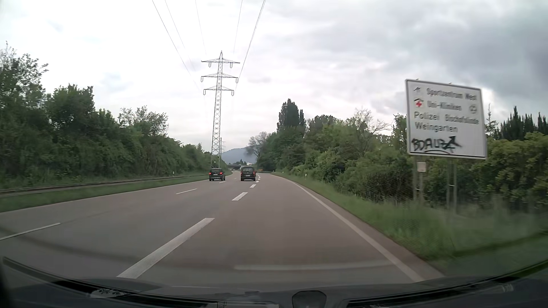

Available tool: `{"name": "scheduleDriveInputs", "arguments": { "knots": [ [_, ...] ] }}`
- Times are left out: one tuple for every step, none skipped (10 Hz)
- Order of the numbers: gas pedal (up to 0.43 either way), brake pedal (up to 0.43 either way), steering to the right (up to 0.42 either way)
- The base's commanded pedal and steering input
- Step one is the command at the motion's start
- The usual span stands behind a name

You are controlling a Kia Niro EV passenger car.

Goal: Follow the waypoints while adhering to traffic rules and regulations

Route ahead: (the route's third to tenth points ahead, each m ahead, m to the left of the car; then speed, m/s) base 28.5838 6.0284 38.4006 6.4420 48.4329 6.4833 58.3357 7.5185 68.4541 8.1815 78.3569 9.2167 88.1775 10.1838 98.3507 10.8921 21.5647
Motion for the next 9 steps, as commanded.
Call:
{"name": "scheduleDriveInputs", "arguments": {
  "knots": [
    [0.000, 0.000, -0.009],
    [0.000, 0.000, -0.008],
    [0.000, 0.000, -0.008],
    [0.000, 0.000, -0.008],
    [0.000, 0.000, -0.007],
    [0.020, 0.000, -0.007],
    [0.039, 0.000, -0.006],
    [0.047, 0.000, -0.006],
    [0.047, 0.000, -0.006]
  ]
}}
